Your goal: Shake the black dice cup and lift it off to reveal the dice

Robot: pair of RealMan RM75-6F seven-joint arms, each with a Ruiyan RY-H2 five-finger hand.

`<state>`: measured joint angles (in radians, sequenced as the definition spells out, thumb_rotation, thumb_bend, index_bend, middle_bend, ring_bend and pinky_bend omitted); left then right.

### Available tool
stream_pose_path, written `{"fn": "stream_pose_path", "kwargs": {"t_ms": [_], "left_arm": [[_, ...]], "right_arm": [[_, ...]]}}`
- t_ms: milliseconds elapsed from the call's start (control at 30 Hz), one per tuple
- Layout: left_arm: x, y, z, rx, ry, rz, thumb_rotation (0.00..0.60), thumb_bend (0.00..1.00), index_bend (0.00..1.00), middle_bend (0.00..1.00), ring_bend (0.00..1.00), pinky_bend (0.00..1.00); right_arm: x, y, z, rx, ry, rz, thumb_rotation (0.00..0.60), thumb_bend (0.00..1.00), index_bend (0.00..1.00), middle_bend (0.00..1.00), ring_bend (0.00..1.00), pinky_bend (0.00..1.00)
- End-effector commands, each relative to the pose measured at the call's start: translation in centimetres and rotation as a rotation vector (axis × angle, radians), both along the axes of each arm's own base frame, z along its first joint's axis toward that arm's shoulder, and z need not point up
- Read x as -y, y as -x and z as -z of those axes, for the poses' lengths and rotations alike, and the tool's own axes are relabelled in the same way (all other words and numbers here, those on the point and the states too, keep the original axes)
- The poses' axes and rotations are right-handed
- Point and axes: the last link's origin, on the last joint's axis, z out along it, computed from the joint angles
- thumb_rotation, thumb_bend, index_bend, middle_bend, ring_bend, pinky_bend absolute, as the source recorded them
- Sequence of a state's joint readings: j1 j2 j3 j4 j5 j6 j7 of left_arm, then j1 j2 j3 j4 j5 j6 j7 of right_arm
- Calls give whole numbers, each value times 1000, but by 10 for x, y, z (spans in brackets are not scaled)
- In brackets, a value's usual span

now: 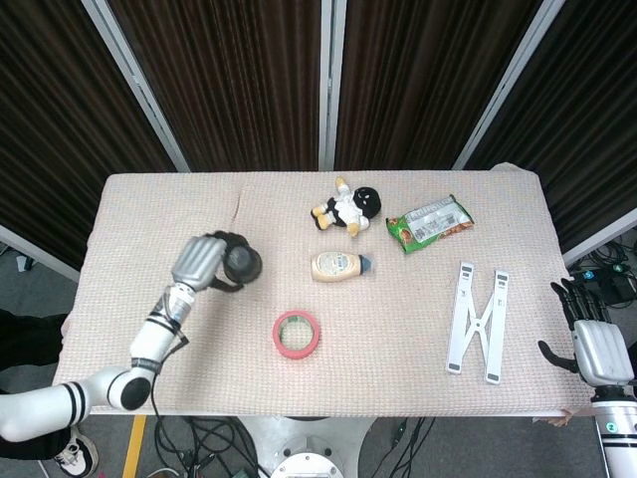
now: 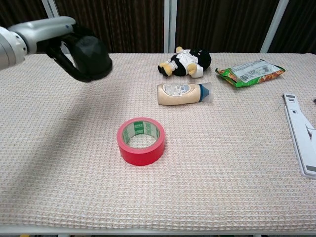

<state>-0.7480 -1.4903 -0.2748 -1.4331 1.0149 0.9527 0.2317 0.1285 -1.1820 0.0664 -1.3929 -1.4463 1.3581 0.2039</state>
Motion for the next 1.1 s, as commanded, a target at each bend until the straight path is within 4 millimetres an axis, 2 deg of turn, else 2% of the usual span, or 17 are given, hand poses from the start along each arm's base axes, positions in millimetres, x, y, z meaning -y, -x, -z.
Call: {"fn": "stream_pose_path", "kwargs": {"t_ms": [33, 67, 133, 233, 267, 300, 367, 400, 467, 533, 667, 767, 800, 867, 933, 1033, 1100], "left_arm": [[-50, 22, -41, -83, -218, -159, 600, 225, 434, 473, 290, 369], [-48, 19, -42, -62, -205, -158, 600, 225, 434, 473, 290, 369], [-31, 5, -32, -12, -129, -119, 600, 225, 434, 473, 290, 368], [27, -33, -6, 79, 39, 22, 600, 225, 433, 473, 290, 355], [58, -48, 6, 108, 121, 93, 600, 225, 433, 473, 291, 353], [80, -58, 15, 129, 184, 141, 600, 225, 433, 473, 290, 353], [111, -72, 25, 132, 247, 247, 600, 226, 433, 475, 295, 356], [113, -74, 26, 124, 231, 273, 600, 226, 433, 477, 298, 358], [103, -70, 26, 111, 164, 262, 600, 226, 433, 479, 302, 360], [74, -51, 19, 53, 63, 188, 600, 226, 433, 480, 302, 361], [-5, -2, -14, -36, -89, -47, 600, 226, 433, 480, 302, 361], [-51, 24, -44, -43, -155, -184, 600, 227, 430, 480, 302, 361], [-59, 30, -49, -51, -156, -211, 600, 227, 429, 480, 302, 361], [-67, 36, -52, -94, -150, -222, 600, 227, 427, 480, 302, 361], [-64, 33, -48, -111, -148, -198, 600, 227, 427, 480, 302, 361], [-49, 17, -30, -84, -117, -132, 600, 226, 427, 480, 302, 361], [-30, 0, -13, -36, -55, -76, 600, 225, 426, 480, 302, 362]], "right_arm": [[0, 1, 0, 3, 2, 4, 600, 156, 0, 0, 0, 0], [0, 1, 0, 3, 2, 5, 600, 156, 0, 0, 0, 0], [0, 2, 1, 2, 0, 5, 600, 156, 0, 0, 0, 0], [0, 2, 2, 2, -5, 3, 600, 156, 0, 0, 0, 0], [-1, 2, 2, 2, -6, 3, 600, 156, 0, 0, 0, 0], [-1, 2, 2, 1, -7, 3, 600, 156, 0, 0, 0, 0], [-2, 1, 2, -1, -8, -1, 600, 156, 0, 0, 0, 0], [-2, 1, 2, -2, -8, -3, 600, 156, 0, 0, 0, 0], [-3, 1, 0, -4, -5, -4, 600, 156, 0, 0, 0, 0], [-3, 3, -2, -5, -1, 3, 600, 155, 0, 0, 0, 0], [-1, 7, -1, 0, -1, 21, 600, 156, 0, 0, 0, 0], [-1, 7, 3, 2, -11, 25, 600, 156, 0, 0, 0, 0], [-1, 7, 4, 2, -13, 24, 600, 156, 0, 0, 0, 0], [-1, 8, 5, 0, -15, 25, 600, 156, 0, 0, 0, 0], [0, 8, 5, 0, -13, 28, 600, 155, 0, 0, 0, 0], [0, 8, 4, 0, -11, 27, 600, 156, 0, 0, 0, 0], [-1, 7, 3, -1, -10, 24, 600, 155, 0, 0, 0, 0]]}}
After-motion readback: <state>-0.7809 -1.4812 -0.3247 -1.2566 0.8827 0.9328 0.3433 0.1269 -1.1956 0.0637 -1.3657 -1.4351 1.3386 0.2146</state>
